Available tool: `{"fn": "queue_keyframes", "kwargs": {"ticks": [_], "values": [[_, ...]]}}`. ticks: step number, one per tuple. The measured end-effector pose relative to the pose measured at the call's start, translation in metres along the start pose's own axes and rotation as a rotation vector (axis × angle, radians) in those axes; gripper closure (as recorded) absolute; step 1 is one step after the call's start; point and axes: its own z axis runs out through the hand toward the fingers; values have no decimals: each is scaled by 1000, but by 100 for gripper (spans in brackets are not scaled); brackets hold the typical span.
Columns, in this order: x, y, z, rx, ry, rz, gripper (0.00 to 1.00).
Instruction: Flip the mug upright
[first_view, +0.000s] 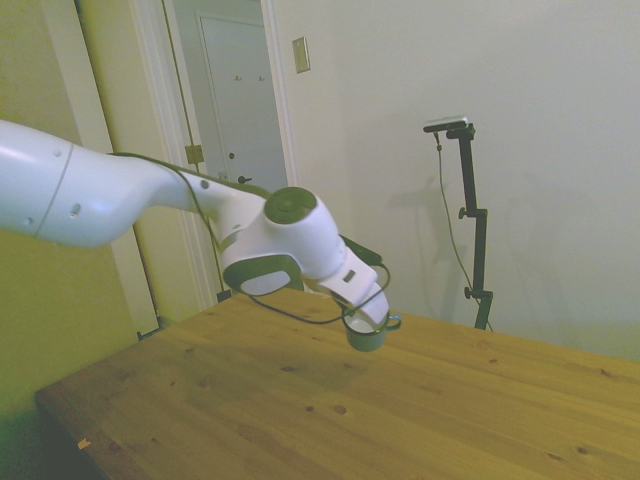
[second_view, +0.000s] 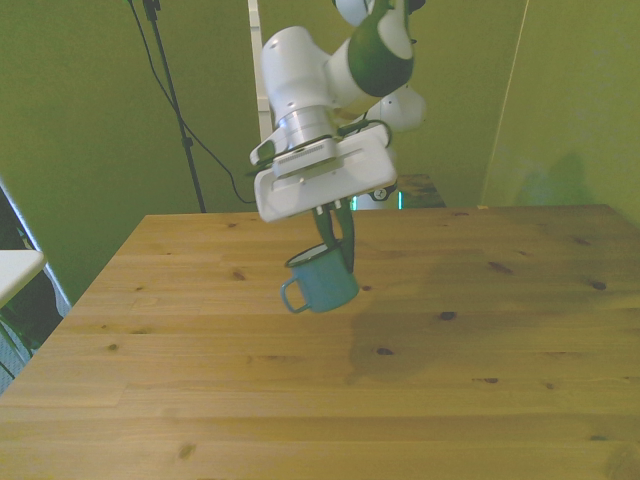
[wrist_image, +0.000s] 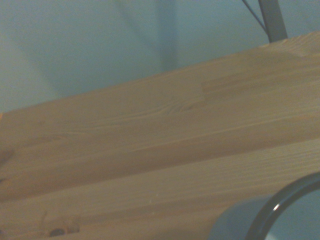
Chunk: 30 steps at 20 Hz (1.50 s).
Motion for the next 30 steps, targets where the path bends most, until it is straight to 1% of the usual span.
{"fn": "queue_keyframes", "kwargs": {"ticks": [3,5,8,13,16,19,29,30], "values": [[-12,-8,25,-129,-4,-32,100],[-19,-24,34,-204,-14,-42,100],[-31,-50,42,-249,-31,-52,100],[-15,-55,65,-298,-35,-38,100],[-1,-54,82,-322,-7,-25,100],[9,-54,91,-331,33,-12,100],[16,-53,117,-327,56,-1,100],[17,-53,119,-327,57,-1,0]]}}
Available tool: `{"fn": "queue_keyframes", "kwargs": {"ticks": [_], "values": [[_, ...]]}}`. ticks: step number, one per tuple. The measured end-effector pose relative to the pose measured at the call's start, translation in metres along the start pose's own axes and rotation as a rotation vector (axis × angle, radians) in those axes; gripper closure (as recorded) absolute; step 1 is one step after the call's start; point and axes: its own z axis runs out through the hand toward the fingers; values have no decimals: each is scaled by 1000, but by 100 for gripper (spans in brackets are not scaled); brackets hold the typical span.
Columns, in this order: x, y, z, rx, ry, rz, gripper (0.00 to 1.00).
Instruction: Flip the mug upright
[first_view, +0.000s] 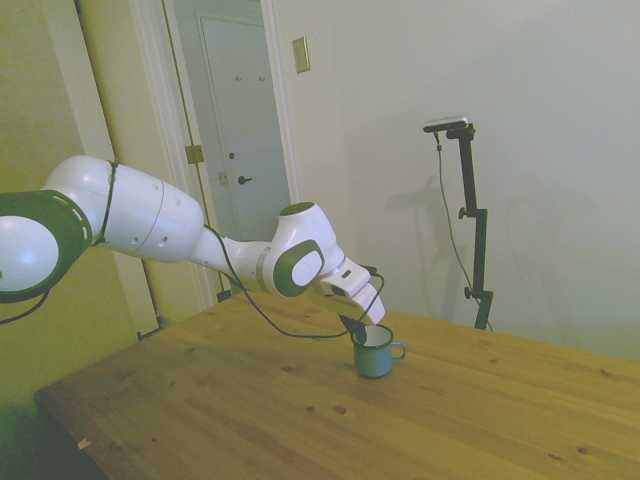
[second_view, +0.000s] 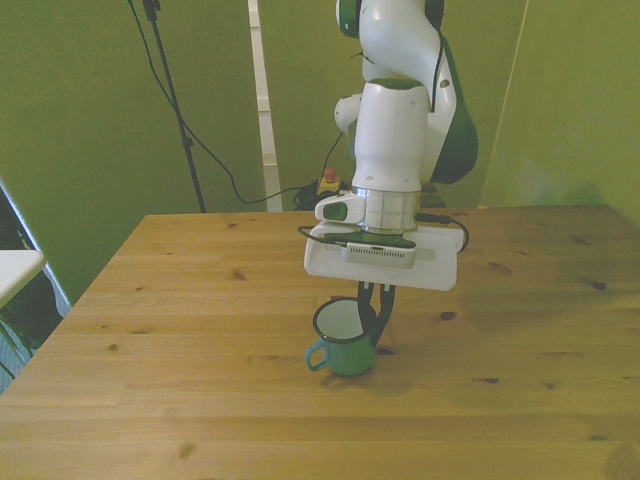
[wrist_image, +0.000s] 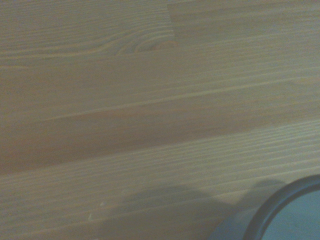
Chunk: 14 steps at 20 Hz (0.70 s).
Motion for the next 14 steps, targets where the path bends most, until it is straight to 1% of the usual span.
{"fn": "queue_keyframes", "kwargs": {"ticks": [14], "values": [[2,0,3,11,10,7,0]]}}
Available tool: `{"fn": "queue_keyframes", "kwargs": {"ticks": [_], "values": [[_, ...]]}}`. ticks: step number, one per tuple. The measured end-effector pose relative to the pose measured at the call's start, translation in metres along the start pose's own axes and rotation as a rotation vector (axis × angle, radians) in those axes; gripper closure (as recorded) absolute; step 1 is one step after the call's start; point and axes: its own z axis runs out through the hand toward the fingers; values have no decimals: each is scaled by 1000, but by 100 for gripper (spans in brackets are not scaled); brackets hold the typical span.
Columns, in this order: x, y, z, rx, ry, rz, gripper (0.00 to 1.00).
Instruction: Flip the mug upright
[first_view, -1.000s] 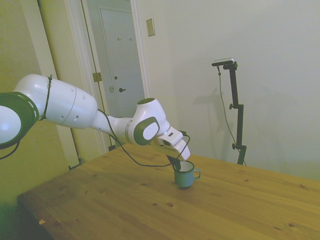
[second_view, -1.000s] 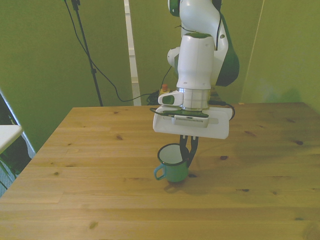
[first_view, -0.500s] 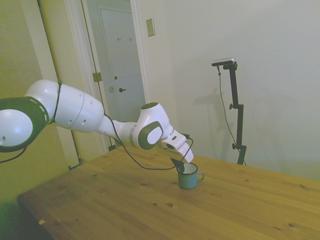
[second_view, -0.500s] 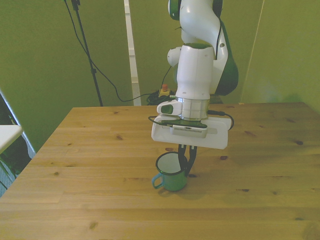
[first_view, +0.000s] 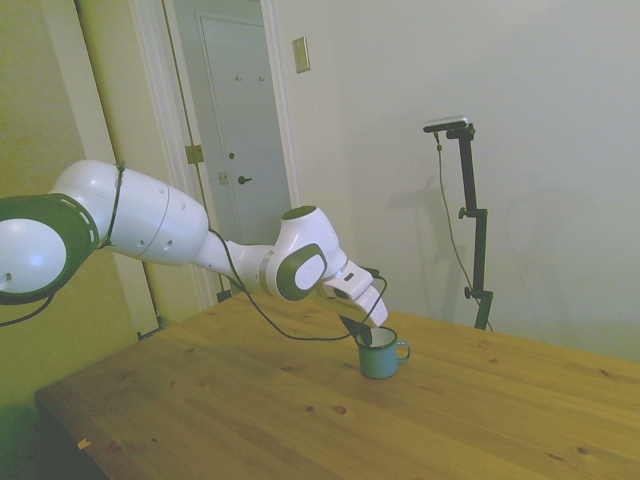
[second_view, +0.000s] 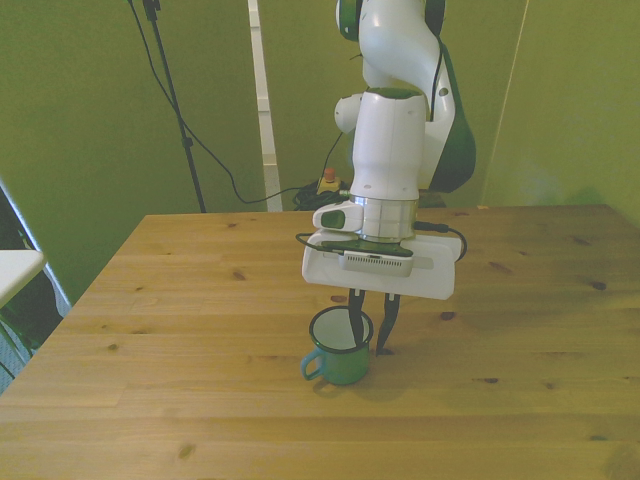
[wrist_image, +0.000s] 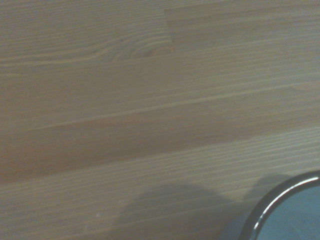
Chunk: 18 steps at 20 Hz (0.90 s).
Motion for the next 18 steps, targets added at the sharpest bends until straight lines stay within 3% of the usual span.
{"fn": "queue_keyframes", "kwargs": {"ticks": [5,10,14,18], "values": [[-3,10,-15,21,7,11,0],[-18,29,-60,87,32,7,0],[-55,54,-108,162,65,-32,0],[-97,100,-123,197,88,-69,0]]}}
